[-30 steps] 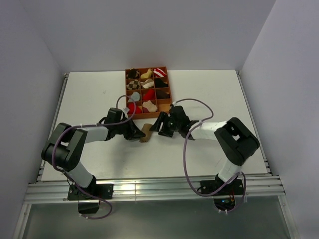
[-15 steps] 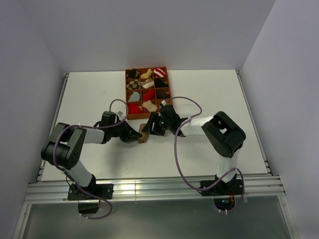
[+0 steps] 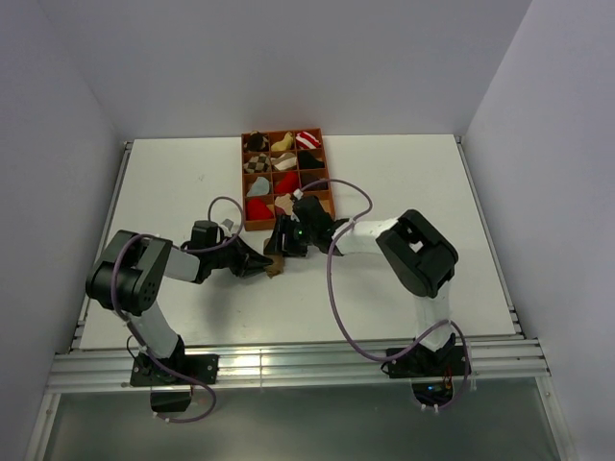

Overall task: Roll the socks
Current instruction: Roll the sock at the center of the board, then pick up the sock at the center of the board.

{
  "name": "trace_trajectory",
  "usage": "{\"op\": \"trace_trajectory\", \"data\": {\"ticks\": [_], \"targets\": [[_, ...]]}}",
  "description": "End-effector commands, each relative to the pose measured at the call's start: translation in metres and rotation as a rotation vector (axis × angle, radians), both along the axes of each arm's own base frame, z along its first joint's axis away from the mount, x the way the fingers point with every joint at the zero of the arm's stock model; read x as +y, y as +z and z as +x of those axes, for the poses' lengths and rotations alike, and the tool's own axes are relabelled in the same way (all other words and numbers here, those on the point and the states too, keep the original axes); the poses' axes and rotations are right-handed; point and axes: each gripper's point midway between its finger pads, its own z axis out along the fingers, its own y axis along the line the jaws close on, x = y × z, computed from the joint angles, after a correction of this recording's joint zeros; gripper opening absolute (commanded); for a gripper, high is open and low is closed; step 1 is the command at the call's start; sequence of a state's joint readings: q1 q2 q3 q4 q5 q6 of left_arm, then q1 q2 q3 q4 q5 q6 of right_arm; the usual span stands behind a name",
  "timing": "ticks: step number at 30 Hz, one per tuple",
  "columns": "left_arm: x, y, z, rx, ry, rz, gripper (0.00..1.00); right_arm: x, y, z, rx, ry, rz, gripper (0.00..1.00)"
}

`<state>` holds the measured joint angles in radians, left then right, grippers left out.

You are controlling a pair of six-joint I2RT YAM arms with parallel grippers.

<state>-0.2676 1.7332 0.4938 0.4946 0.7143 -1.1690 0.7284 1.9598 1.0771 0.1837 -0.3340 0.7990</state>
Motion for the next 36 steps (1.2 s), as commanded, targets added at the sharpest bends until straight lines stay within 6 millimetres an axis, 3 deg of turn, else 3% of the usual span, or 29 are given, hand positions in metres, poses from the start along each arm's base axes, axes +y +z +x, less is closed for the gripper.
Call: {"op": "trace_trajectory", "data": {"ticks": [1, 4, 7, 10, 12, 17, 18, 20, 21, 23, 24, 26, 27, 29, 32, 36], "targets": [[0.013, -0.049, -0.032, 0.147, 0.000, 0.129, 0.04, 0.010, -0.028, -0.021, 0.036, 0.089, -0.100, 0.60], [0.014, -0.047, -0.026, 0.114, -0.009, 0.155, 0.09, 0.012, -0.035, -0.027, 0.043, 0.126, -0.149, 0.53], [0.018, -0.042, -0.020, 0.072, -0.012, 0.199, 0.18, 0.007, -0.039, -0.032, 0.045, 0.152, -0.200, 0.37], [0.024, -0.040, -0.017, 0.042, -0.010, 0.244, 0.33, 0.000, -0.036, -0.031, 0.021, 0.164, -0.242, 0.08], [0.027, -0.036, -0.017, 0.019, -0.013, 0.269, 0.40, -0.005, -0.025, -0.028, -0.019, 0.179, -0.265, 0.00], [0.046, -0.025, -0.011, -0.062, 0.021, 0.390, 0.54, -0.015, 0.006, -0.019, -0.113, 0.198, -0.301, 0.00], [0.047, -0.007, -0.003, -0.116, 0.035, 0.399, 0.55, -0.017, 0.017, -0.016, -0.146, 0.212, -0.300, 0.00], [0.062, 0.001, -0.003, -0.133, 0.049, 0.487, 0.57, -0.024, 0.029, -0.011, -0.165, 0.217, -0.323, 0.00], [0.063, 0.027, 0.008, -0.205, 0.072, 0.493, 0.59, -0.028, 0.040, -0.006, -0.208, 0.230, -0.331, 0.00], [0.076, 0.041, 0.007, -0.231, 0.083, 0.571, 0.62, -0.035, 0.054, 0.000, -0.242, 0.237, -0.352, 0.00], [0.084, 0.067, 0.020, -0.304, 0.134, 0.607, 0.63, -0.039, 0.063, 0.003, -0.277, 0.256, -0.363, 0.00], [0.096, 0.080, 0.017, -0.311, 0.140, 0.669, 0.64, -0.049, 0.076, 0.014, -0.299, 0.261, -0.379, 0.00], [0.104, 0.100, 0.025, -0.353, 0.184, 0.701, 0.65, -0.053, 0.083, 0.019, -0.328, 0.282, -0.386, 0.00], [0.113, 0.116, 0.021, -0.368, 0.195, 0.731, 0.67, -0.066, 0.098, 0.034, -0.362, 0.276, -0.396, 0.00], [0.132, 0.152, 0.025, -0.436, 0.271, 0.791, 0.70, -0.086, 0.122, 0.063, -0.458, 0.262, -0.440, 0.00], [0.151, 0.184, 0.018, -0.479, 0.346, 0.840, 0.77, -0.100, 0.154, 0.096, -0.612, 0.263, -0.462, 0.00]]}}
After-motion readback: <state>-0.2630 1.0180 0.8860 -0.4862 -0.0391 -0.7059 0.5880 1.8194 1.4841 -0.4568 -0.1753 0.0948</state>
